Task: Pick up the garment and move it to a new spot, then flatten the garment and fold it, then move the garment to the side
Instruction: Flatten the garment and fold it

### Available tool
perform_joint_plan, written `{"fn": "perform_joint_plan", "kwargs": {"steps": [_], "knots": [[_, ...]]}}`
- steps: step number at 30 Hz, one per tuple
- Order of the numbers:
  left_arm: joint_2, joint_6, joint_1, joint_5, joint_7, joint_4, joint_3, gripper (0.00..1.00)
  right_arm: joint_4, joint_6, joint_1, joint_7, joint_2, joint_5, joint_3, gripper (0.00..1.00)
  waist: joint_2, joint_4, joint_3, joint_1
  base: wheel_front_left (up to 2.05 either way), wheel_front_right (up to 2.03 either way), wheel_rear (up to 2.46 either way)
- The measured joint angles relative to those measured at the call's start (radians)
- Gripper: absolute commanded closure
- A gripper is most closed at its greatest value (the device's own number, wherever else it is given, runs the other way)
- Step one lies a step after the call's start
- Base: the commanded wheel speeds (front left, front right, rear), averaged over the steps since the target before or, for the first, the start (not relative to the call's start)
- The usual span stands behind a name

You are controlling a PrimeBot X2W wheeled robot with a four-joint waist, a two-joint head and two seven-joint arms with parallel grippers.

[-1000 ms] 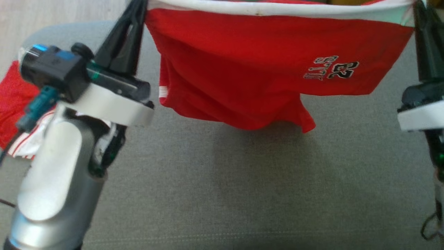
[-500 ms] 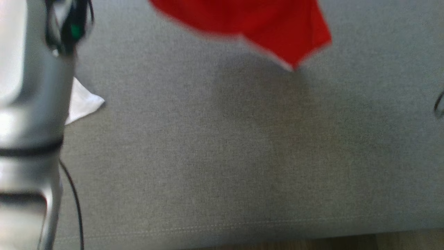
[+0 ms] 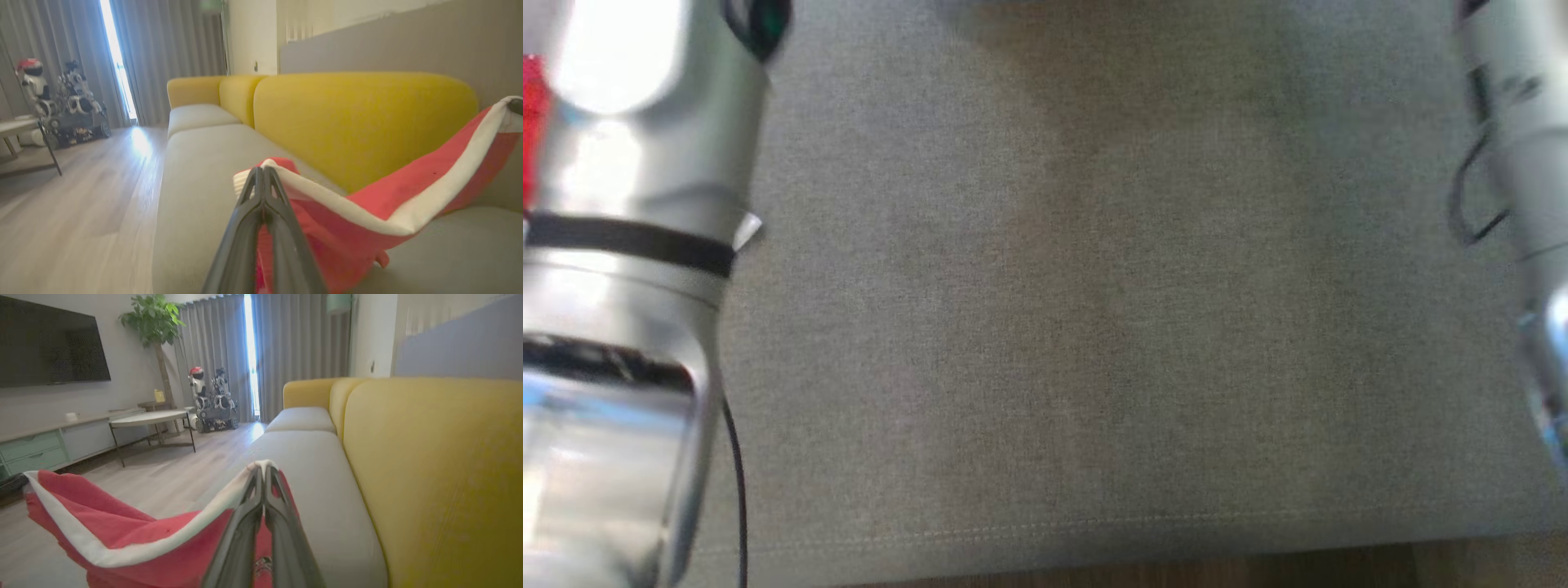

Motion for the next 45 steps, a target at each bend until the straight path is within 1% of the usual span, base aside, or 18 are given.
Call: {"fn": "perform_joint_plan", "kwargs": {"steps": [3, 4, 7, 11, 13, 14, 17, 20, 23, 26, 28, 31, 36, 37, 39, 43, 45], "knots": [[-0.022, -0.007, 0.053, -0.004, -0.005, 0.086, 0.002, 1.0, 0.105, 0.0, 0.037, -0.001, 0.044, 0.053, 0.029, 1.0, 0.0, -0.002, 0.016, 0.0, 0.0, 0.0, 0.0], [-0.027, -0.007, 0.11, -0.006, -0.005, 0.104, 0.012, 1.0, 0.166, 0.0, 0.077, 0.0, 0.061, 0.094, 0.041, 1.0, 0.0, -0.005, 0.028, 0.0, 0.0, 0.0, 0.0], [-0.038, -0.007, 0.209, -0.031, -0.005, 0.136, 0.033, 1.0, 0.245, 0.0, 0.157, 0.011, 0.075, 0.166, 0.044, 1.0, 0.0, -0.008, 0.034, 0.0001, 0.0, 0.0, 0.0], [-0.055, -0.008, 0.32, -0.058, -0.005, 0.185, 0.055, 1.0, 0.306, 0.0, 0.259, 0.016, 0.074, 0.207, 0.068, 1.0, 0.0, -0.006, 0.028, 0.0, 0.0, 0.0, 0.0], [-0.063, -0.008, 0.362, -0.069, -0.005, 0.187, 0.062, 1.0, 0.312, 0.0, 0.295, 0.01, 0.075, 0.229, 0.08, 1.0, 0.0, -0.005, 0.02, 0.0, 0.0, 0.0, 0.0], [-0.065, -0.008, 0.38, -0.074, -0.005, 0.186, 0.063, 1.0, 0.31, 0.0, 0.31, -0.01, 0.075, 0.238, 0.082, 1.0, 0.0, -0.004, 0.014, 0.0, 0.0, 0.0, 0.0], [-0.068, -0.008, 0.448, -0.097, -0.005, 0.141, 0.091, 1.0, 0.281, 0.0, 0.365, -0.053, 0.066, 0.283, 0.086, 1.0, 0.0, 0.001, -0.012, 0.0, 0.0, 0.0, 0.0], [-0.067, -0.008, 0.559, -0.098, -0.005, 0.064, 0.098, 1.0, 0.239, 0.0, 0.459, -0.077, 0.053, 0.31, 0.101, 1.0, 0.0, 0.005, -0.053, -0.0001, 0.0, 0.0, 0.0], [-0.067, -0.017, 0.693, -0.092, -0.005, -0.037, 0.097, 1.0, 0.196, 0.0, 0.576, -0.104, 0.021, 0.321, 0.114, 1.0, 0.0, 0.008, -0.1, -0.0001, 0.0, 0.0, 0.0], [-0.068, -0.018, 0.821, -0.068, -0.005, -0.144, 0.092, 1.0, 0.126, 0.0, 0.699, -0.125, -0.007, 0.331, 0.104, 1.0, 0.0, 0.014, -0.147, -0.0001, 0.0, 0.0, 0.0], [-0.067, -0.016, 0.895, -0.049, -0.005, -0.21, 0.094, 1.0, 0.061, 0.0, 0.783, -0.136, -0.018, 0.337, 0.077, 1.0, 0.0, 0.02, -0.175, -0.0001, 0.0, 0.0, 0.0], [-0.066, -0.012, 1.006, -0.032, -0.005, -0.32, 0.095, 1.0, -0.061, 0.0, 0.917, -0.142, -0.035, 0.332, 0.021, 1.0, 0.0, 0.028, -0.208, -0.0001, 0.0, 0.0, 0.0], [-0.046, 0.003, 1.168, -0.009, -0.005, -0.471, 0.095, 1.0, -0.281, 0.0, 1.177, -0.137, -0.033, 0.257, -0.108, 1.0, 0.0001, 0.039, -0.243, -0.0001, 0.0, 0.0, 0.0], [-0.039, 0.004, 1.194, -0.009, -0.005, -0.494, 0.095, 1.0, -0.327, 0.001, 1.227, -0.116, -0.028, 0.236, -0.135, 1.0, 0.0, 0.04, -0.248, -0.0001, 0.0, 0.0, 0.0], [-0.026, 0.019, 1.248, -0.009, 0.007, -0.546, 0.094, 1.0, -0.43, 0.001, 1.326, -0.062, -0.003, 0.185, -0.195, 1.0, 0.0, 0.038, -0.26, -0.0001, 0.0, 0.0, 0.0], [-0.004, 0.057, 1.37, -0.01, 0.056, -0.662, 0.096, 1.0, -0.66, 0.001, 1.516, 0.084, 0.086, 0.074, -0.317, 1.0, 0.0001, 0.032, -0.289, -0.0001, 0.0, 0.0, 0.0], [0.002, 0.069, 1.431, -0.012, 0.085, -0.715, 0.097, 1.0, -0.765, 0.001, 1.606, 0.162, 0.123, 0.03, -0.362, 1.0, 0.0001, 0.029, -0.304, -0.0002, 0.0, 0.0, 0.0]]}}
